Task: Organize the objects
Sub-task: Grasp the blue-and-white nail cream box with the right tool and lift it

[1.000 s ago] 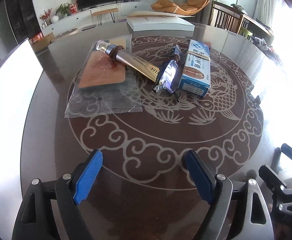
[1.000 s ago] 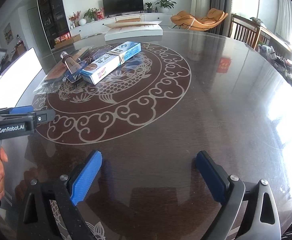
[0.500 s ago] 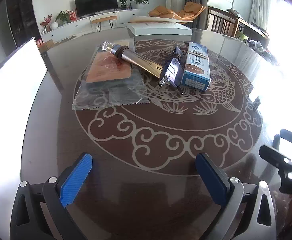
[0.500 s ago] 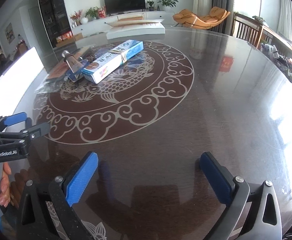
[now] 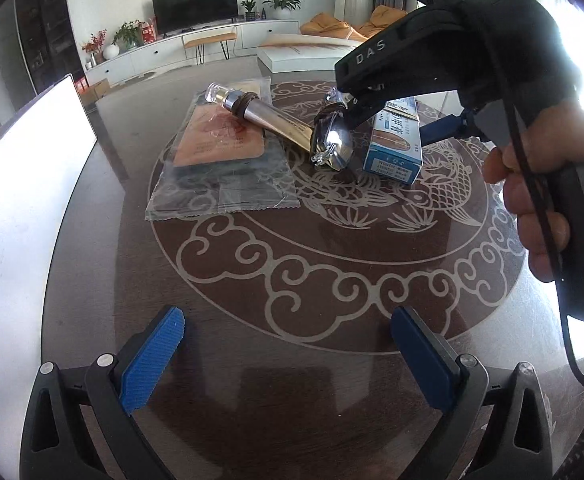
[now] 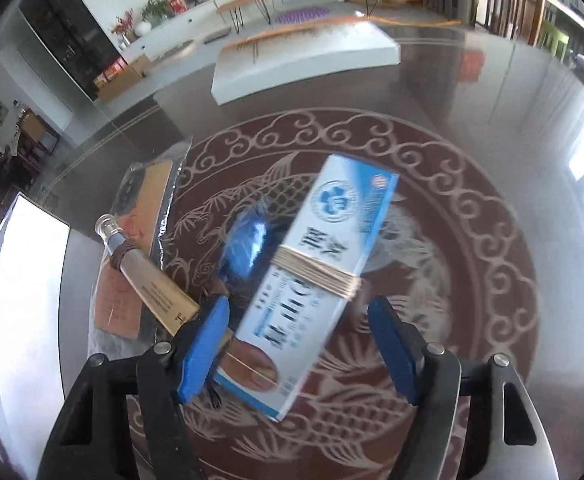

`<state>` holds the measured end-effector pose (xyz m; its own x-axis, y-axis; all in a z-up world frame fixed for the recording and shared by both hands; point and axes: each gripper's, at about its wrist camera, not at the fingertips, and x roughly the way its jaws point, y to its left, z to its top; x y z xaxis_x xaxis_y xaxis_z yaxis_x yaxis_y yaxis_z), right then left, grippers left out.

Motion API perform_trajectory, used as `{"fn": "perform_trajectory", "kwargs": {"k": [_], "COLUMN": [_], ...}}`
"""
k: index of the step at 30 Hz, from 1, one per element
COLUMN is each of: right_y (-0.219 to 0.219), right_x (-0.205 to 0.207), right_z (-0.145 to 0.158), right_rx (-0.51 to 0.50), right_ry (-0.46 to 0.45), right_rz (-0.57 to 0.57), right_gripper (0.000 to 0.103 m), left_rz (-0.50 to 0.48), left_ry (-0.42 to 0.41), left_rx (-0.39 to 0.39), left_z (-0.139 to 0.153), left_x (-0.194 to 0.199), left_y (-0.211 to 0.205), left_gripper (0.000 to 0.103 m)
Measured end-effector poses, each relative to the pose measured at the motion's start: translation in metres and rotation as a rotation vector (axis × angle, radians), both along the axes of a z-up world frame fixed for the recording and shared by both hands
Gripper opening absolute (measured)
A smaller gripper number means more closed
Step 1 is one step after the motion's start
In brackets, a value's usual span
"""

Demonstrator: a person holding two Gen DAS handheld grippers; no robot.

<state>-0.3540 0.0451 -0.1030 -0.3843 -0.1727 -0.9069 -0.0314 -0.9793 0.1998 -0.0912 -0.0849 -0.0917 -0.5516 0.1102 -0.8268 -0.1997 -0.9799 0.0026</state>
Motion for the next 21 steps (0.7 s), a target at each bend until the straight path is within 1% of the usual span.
{"fn": "perform_trajectory", "kwargs": {"k": [2,4,5,6,7,8,10,12,21], "right_y": [-0.009,-0.017,-0.023,-0.026,-0.025,-0.019,-0.004,0.014,0.116], "right_x": [0.001,0.003,0.004,0.006,0.009,0.013,0.021,0.035,0.127], "right_z": [-0.001,-0.004,-0.005,-0.006,-0.006,-0.004,-0.004,-0.004,-0.005], "right_rx": [0.044,0.106,0.160,0.212,0.211,0.212,0.190,0.189,0.210], "right_ry": [0.015,0.029,0.037,0.051,0.068,0.077,0.084,0.102,0.184], "right_rz": [0.019,0.065,0.100,0.125,0.131,0.117,0.088,0.072,-0.036], "right_gripper": [0.074,0.074,0.069,0.061,0.054,0.043,0.041,0.041,0.041], "left_rz": [0.000,0.000,0.000,0.001,0.002,0.002,0.003,0.003,0.005], "left_ry": [0.000,0.000,0.000,0.001,0.001,0.001,0.002,0.002,0.003], "left_rx": [0.000,0.000,0.000,0.000,0.000,0.000,0.000,0.000,0.000], "left_z": [0.000,-0.001,-0.001,-0.001,-0.001,-0.001,-0.001,-0.001,-0.001], "left_x": [0.001,0.000,0.000,0.000,0.000,0.000,0.000,0.000,0.000], "left_y": [0.000,0.000,0.000,0.001,0.001,0.001,0.001,0.001,0.001], "left_gripper": [0.103,0.103,0.103,0.103,0.103,0.103,0.103,0.103,0.103]}}
